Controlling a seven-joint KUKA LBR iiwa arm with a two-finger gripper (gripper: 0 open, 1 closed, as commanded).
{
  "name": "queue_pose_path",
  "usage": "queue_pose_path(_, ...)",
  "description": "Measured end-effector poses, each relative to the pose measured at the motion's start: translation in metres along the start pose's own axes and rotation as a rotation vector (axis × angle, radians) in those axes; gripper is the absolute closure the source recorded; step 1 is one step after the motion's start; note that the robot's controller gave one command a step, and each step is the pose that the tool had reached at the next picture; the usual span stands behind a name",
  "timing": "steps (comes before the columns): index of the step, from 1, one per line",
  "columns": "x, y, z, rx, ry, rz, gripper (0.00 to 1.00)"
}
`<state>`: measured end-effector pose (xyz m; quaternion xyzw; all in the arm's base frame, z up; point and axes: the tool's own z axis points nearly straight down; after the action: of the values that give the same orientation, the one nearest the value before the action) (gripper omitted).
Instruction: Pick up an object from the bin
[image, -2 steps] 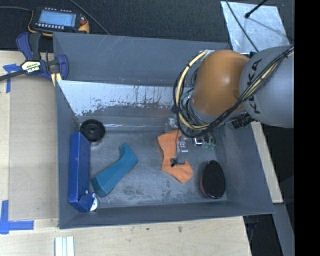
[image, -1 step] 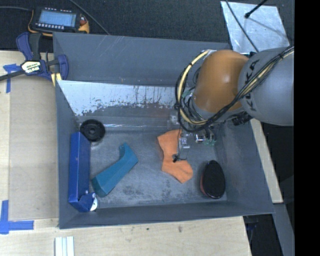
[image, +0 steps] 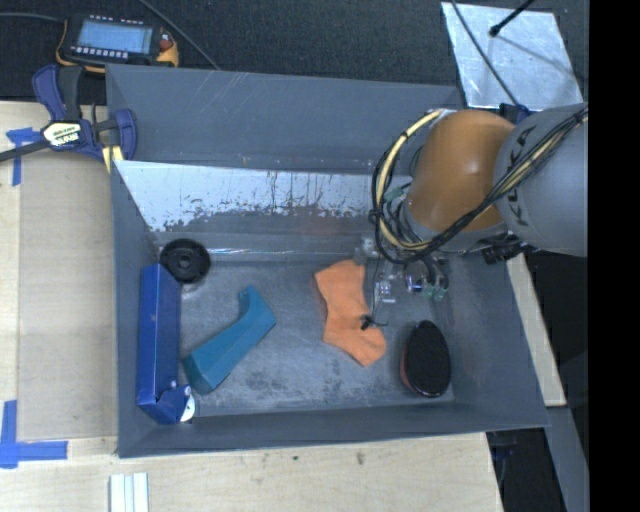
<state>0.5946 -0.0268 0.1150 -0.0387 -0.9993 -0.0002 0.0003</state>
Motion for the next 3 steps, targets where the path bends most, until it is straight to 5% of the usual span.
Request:
queue_pose_path(1,-0.015,0.005,0.031,0.001,-0.006,-0.022,0.00)
queue_pose_path(2,-0.023,0.013,0.041,0.000,-0.002,0.088,0.00)
queue_pose_path(3,-0.012,0.029,0.043,0.000,-0.008,0.042,1.00)
